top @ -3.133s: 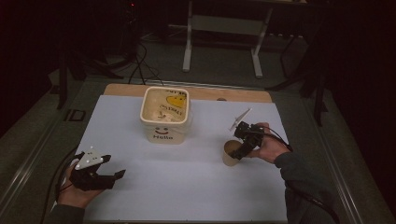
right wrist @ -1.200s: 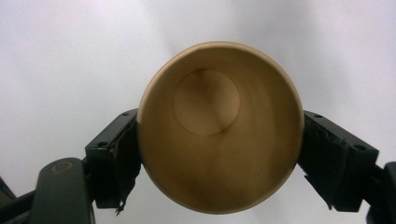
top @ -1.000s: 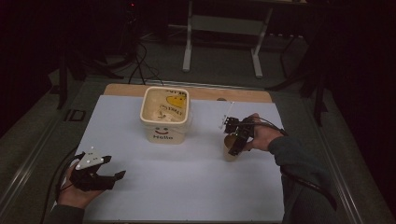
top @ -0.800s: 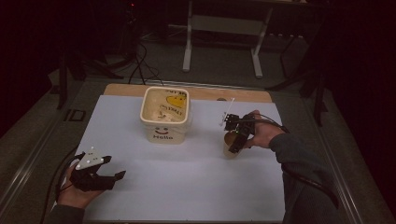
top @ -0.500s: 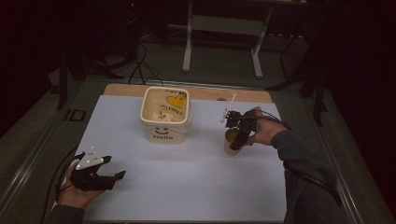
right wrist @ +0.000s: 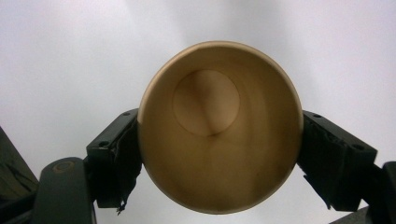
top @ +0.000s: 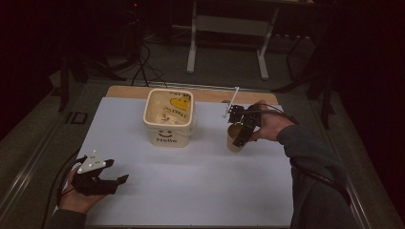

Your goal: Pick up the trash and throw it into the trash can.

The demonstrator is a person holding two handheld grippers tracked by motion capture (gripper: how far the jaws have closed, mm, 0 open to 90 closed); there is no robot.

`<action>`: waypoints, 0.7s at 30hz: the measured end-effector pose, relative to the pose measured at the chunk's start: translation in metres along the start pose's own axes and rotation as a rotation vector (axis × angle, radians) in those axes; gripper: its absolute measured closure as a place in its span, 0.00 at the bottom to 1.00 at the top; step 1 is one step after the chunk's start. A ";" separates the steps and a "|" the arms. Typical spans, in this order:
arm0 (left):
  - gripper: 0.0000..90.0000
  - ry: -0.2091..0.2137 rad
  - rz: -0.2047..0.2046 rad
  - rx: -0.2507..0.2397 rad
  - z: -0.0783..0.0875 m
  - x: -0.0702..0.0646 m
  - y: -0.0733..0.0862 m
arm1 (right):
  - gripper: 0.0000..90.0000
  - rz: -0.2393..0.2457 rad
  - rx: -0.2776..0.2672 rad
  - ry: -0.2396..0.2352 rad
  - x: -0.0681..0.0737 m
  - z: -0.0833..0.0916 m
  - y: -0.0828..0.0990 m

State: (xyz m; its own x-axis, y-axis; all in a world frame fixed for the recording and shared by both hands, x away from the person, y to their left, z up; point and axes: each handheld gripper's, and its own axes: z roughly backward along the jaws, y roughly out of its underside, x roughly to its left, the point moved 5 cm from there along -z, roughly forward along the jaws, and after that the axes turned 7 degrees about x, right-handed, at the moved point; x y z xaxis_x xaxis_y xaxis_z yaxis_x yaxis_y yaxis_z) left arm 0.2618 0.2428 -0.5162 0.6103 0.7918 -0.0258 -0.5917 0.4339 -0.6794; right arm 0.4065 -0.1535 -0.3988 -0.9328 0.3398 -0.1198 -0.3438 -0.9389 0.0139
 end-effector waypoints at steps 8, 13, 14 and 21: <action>0.25 0.001 -0.004 0.001 0.000 0.000 0.000 | 0.23 0.027 0.018 0.026 0.002 0.012 -0.013; 0.25 0.001 -0.003 0.000 0.000 0.000 0.000 | 0.23 0.038 0.012 0.036 0.001 0.019 -0.021; 0.25 0.002 -0.003 0.000 0.000 0.000 0.000 | 0.23 0.040 0.007 0.035 0.001 0.021 -0.022; 0.25 0.002 -0.001 -0.004 0.001 0.000 0.000 | 0.23 0.043 -0.009 0.037 -0.001 0.032 -0.031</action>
State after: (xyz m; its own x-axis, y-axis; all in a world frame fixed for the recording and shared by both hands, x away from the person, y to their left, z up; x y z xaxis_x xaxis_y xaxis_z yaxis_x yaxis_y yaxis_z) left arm 0.2613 0.2434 -0.5156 0.6120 0.7905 -0.0262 -0.5888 0.4333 -0.6823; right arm 0.4149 -0.1231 -0.3678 -0.9419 0.2974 -0.1561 -0.3027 -0.9530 0.0107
